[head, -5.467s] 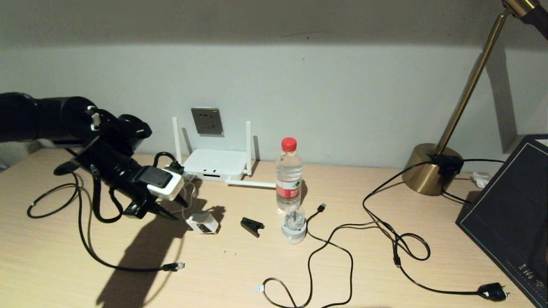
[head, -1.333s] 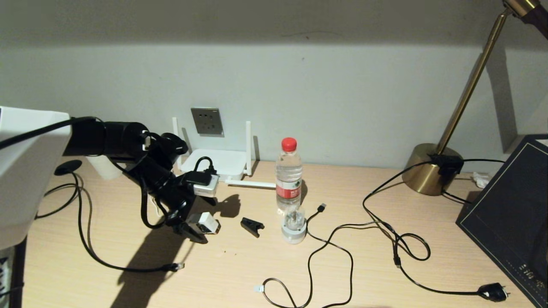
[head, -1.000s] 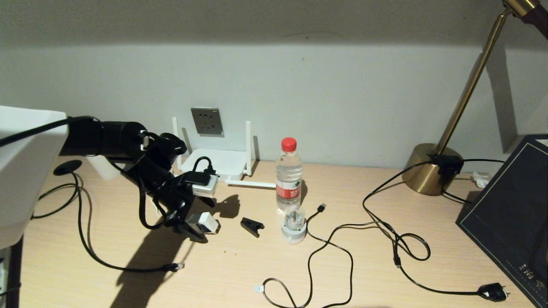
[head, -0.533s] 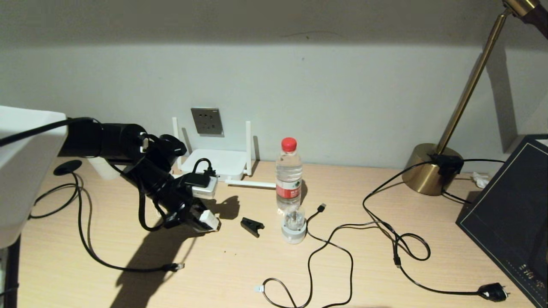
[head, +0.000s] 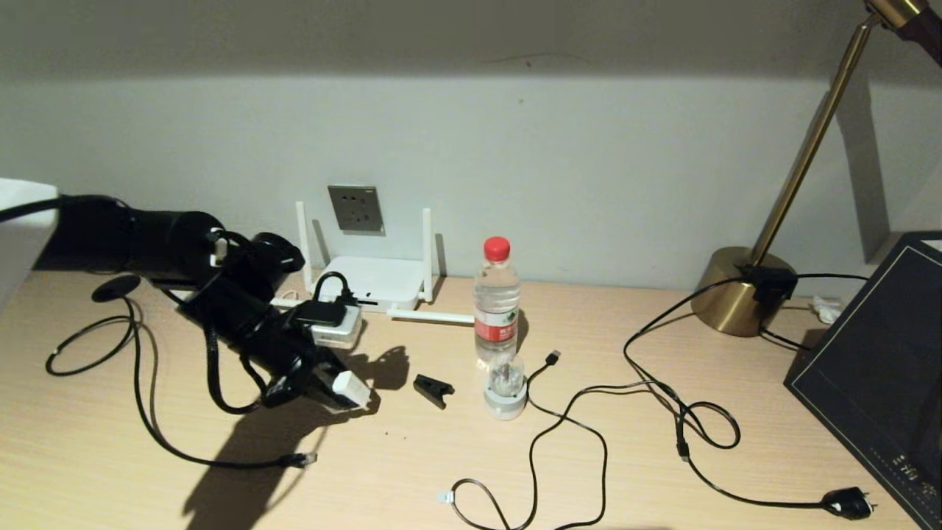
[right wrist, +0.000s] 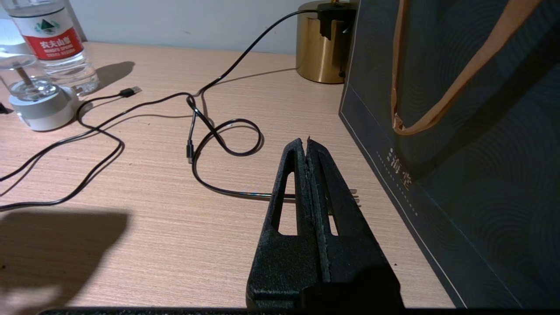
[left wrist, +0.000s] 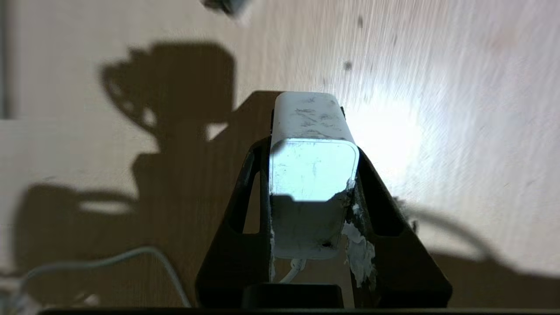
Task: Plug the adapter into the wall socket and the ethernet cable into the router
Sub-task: Pick up plug, then align plug and socket
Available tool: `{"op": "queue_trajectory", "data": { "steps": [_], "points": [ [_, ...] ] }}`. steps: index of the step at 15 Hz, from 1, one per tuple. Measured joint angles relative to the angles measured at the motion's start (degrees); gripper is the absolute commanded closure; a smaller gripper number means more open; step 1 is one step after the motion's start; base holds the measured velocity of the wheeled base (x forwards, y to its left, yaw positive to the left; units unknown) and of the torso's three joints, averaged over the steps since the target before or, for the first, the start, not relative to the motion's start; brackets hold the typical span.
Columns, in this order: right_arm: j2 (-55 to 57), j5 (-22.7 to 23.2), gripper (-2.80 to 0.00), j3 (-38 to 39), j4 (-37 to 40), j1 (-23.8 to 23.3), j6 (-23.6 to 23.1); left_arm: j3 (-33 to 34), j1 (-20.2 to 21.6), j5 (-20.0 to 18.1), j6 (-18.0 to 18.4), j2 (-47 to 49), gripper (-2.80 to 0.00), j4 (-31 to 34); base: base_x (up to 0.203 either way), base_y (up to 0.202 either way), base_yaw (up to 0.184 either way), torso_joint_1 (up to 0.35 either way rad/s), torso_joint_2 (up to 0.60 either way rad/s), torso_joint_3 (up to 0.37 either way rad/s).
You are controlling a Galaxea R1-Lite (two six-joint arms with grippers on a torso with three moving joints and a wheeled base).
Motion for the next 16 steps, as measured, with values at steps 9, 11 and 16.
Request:
{"op": "queue_trajectory", "data": {
  "steps": [9,11,16],
  "points": [
    [0.00,0.00,0.00,0.00,0.00,0.00,-0.02,17.27,11.52,-12.28,-35.32,-33.05,0.00,-15.45,0.000,0.000,0.000,0.000,0.00,0.000],
    [0.00,-0.02,0.00,0.00,-0.02,0.00,-0.02,23.38,14.74,-12.27,-44.17,-36.35,0.00,-24.70,0.000,0.000,0.000,0.000,0.00,0.000],
    [0.00,-0.02,0.00,0.02,-0.02,0.00,-0.02,36.90,16.00,-3.76,-64.78,-33.54,0.00,-59.81,0.000,0.000,0.000,0.000,0.00,0.000]
  ]
}}
